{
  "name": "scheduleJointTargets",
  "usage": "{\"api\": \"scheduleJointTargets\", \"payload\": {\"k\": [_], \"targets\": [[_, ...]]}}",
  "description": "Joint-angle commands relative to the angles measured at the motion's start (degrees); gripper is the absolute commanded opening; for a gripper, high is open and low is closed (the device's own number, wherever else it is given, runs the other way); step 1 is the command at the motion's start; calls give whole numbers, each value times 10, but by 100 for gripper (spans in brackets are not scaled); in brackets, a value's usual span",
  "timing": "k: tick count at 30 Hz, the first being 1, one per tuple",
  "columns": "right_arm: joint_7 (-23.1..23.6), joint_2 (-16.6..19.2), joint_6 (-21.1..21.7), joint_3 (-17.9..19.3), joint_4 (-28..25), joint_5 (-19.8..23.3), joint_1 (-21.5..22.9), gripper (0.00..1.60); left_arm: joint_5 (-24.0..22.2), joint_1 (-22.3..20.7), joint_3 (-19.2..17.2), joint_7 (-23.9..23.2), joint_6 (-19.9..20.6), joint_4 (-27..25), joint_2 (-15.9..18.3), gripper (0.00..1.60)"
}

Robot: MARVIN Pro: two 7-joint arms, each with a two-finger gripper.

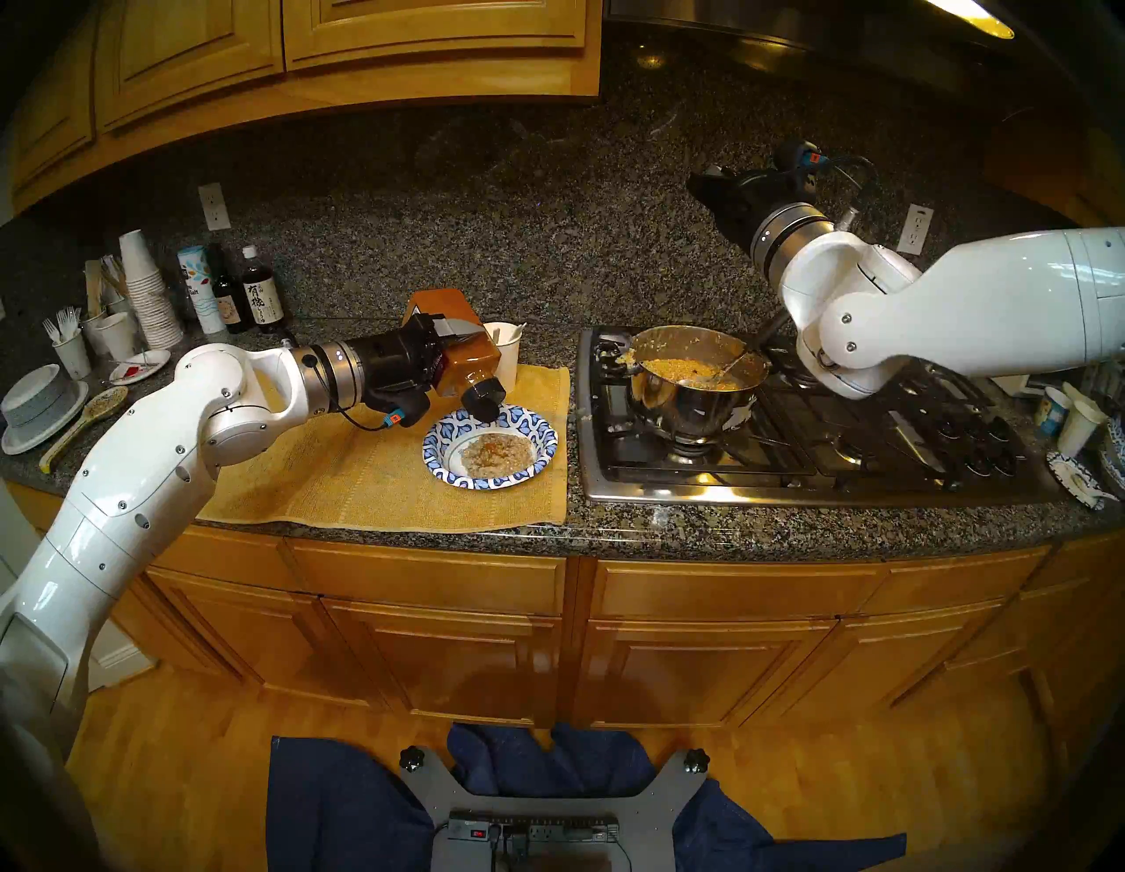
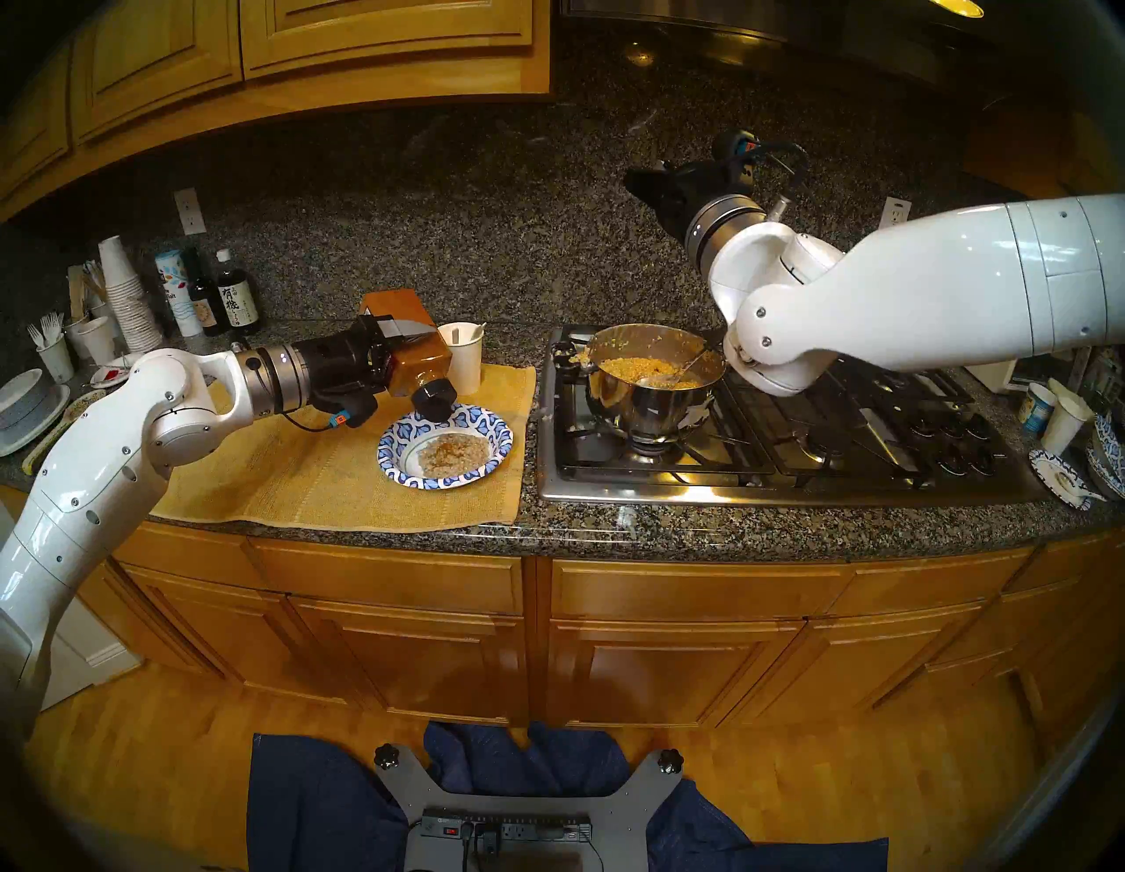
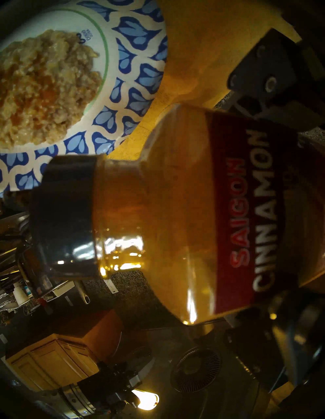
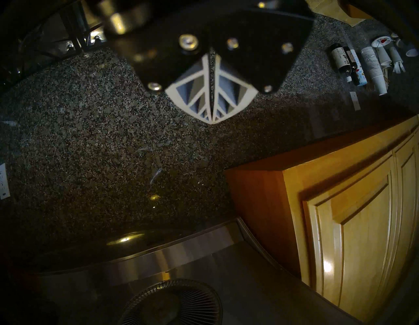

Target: Scoop oatmeal into bowl, add cinnamon, and put a spoon inside bowl

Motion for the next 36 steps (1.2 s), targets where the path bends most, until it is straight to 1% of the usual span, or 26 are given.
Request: {"api": "scheduleJointTargets", "payload": {"k": [1,2,3,5,6,7,8,9,10,15,16,18,19,21,23,26,31,34,36], "targets": [[0,1,-10,9,5,-5,17,0,-52,-12,-38,-10,25,-10,-9,0],[0,1,-10,9,5,-5,17,0,-57,-6,-40,-13,33,-11,-9,0],[0,0,-9,9,6,-5,17,0,-86,5,-47,-26,42,-13,-13,0],[0,0,-9,9,6,-5,17,0,-94,9,-50,-29,45,-15,-14,0],[1,0,-8,9,7,-4,17,0,-121,15,-54,-37,46,-16,-18,0],[1,-1,-8,10,8,-4,17,0,-145,24,-62,-47,59,-22,-24,0],[1,-1,-7,10,8,-4,17,0,-161,26,-65,-51,59,-22,-28,0],[1,-1,-7,10,8,-4,17,0,-161,26,-65,-51,59,-22,-28,0],[2,-2,-7,10,9,-4,16,0,-172,30,-67,-56,65,-25,-30,0],[3,-4,-6,12,11,-3,15,0,-245,50,-85,-81,93,-40,-42,0],[3,-5,-6,12,11,-3,15,0,-253,57,-91,-81,103,-42,-42,0],[3,-5,-5,12,12,-3,15,0,-286,65,-100,-89,116,-43,-49,0],[4,-6,-5,12,12,-3,15,0,-295,70,-106,-85,124,-44,-52,0],[4,-7,-4,12,13,-2,16,0,-331,80,-115,-93,138,-45,-60,0],[4,-8,-3,13,14,-2,17,0,-353,95,-125,-95,155,-47,-62,0],[5,-10,-3,14,16,-1,17,0,-410,116,-138,-105,177,-49,-73,0],[6,-14,-3,14,18,0,17,0,-487,145,-157,-121,204,-58,-87,0],[7,-16,-3,15,19,1,17,0,-526,155,-167,-128,219,-62,-94,0],[7,-17,-3,15,19,2,17,0,-545,158,-174,-124,224,-59,-101,0]]}}
